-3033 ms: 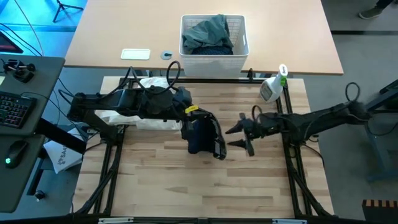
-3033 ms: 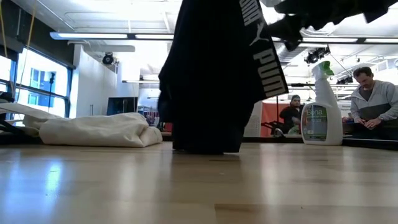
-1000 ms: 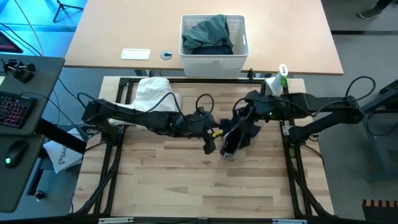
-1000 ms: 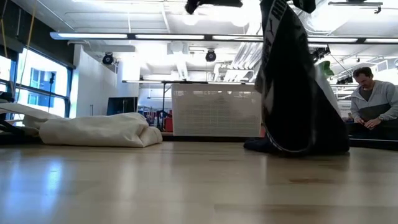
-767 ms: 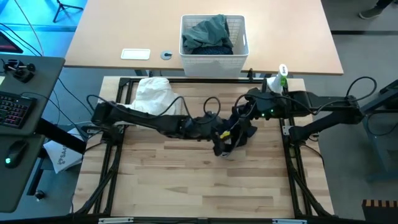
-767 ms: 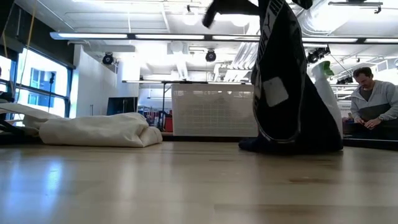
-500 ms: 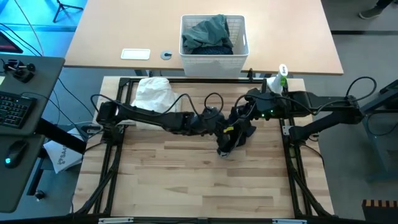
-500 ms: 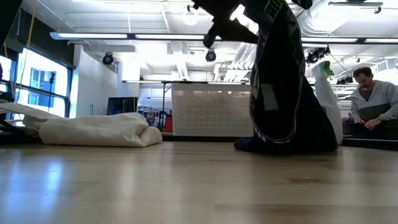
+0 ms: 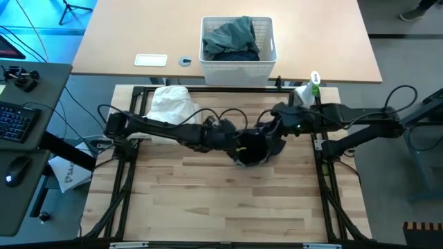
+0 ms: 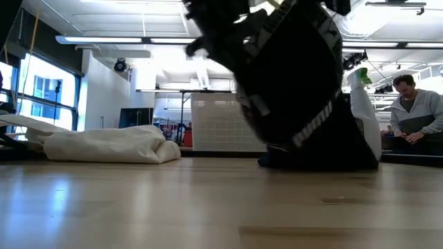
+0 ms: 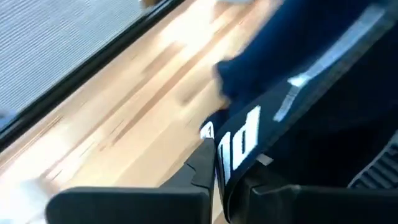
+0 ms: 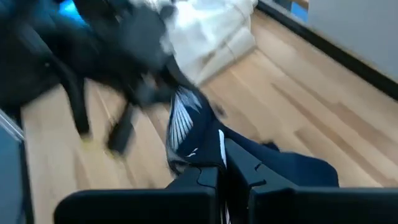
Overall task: Fold Laundry from Bin
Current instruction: Fold the blue boxer short
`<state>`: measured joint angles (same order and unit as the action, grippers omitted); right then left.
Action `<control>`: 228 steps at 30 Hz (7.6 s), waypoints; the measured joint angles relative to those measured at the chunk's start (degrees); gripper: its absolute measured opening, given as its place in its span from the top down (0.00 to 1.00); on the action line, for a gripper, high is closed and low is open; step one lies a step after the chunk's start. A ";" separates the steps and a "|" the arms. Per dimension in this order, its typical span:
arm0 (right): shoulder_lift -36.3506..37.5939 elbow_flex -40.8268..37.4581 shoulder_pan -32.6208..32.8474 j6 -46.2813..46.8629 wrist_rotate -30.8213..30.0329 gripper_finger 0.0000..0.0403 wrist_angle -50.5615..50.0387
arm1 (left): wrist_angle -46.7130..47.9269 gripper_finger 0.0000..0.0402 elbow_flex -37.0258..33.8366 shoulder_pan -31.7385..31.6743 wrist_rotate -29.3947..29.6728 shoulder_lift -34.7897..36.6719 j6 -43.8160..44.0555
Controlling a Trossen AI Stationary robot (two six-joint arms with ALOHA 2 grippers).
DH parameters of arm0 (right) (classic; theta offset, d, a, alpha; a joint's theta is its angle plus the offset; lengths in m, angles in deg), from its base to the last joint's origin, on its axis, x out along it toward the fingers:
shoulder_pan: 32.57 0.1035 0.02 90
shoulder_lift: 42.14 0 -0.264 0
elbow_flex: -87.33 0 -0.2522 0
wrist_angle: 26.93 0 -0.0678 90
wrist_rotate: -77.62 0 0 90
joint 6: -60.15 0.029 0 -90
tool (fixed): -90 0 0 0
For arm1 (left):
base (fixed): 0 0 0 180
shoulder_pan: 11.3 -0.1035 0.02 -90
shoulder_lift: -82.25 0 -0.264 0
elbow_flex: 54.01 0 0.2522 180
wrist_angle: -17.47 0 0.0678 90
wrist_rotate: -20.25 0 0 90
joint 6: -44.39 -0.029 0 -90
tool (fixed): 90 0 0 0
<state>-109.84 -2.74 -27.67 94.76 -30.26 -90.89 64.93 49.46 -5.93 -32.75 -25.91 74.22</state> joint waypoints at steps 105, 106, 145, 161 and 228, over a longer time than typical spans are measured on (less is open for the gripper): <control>4.59 -27.51 16.96 22.33 -7.91 1.00 -1.31 | 53.77 1.00 22.11 6.78 -0.09 -6.04 14.35; 4.57 -29.75 18.28 22.77 -6.48 1.00 3.06 | 53.26 1.00 20.24 8.22 -0.81 -6.68 15.23; 0.51 -49.09 29.11 30.54 19.20 0.66 37.22 | 37.38 0.70 0.33 11.52 -36.08 -4.67 15.11; -9.94 -53.53 27.43 37.44 12.38 0.99 48.26 | 16.27 0.83 -19.65 9.26 -41.48 -3.99 12.72; -19.51 -38.25 11.17 8.66 13.94 1.00 16.49 | 11.33 0.90 -15.41 -0.50 -55.06 -5.97 4.97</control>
<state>-129.35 -40.99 -16.50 103.42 -16.32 -74.39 76.27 34.05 -6.43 -87.82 -31.88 79.19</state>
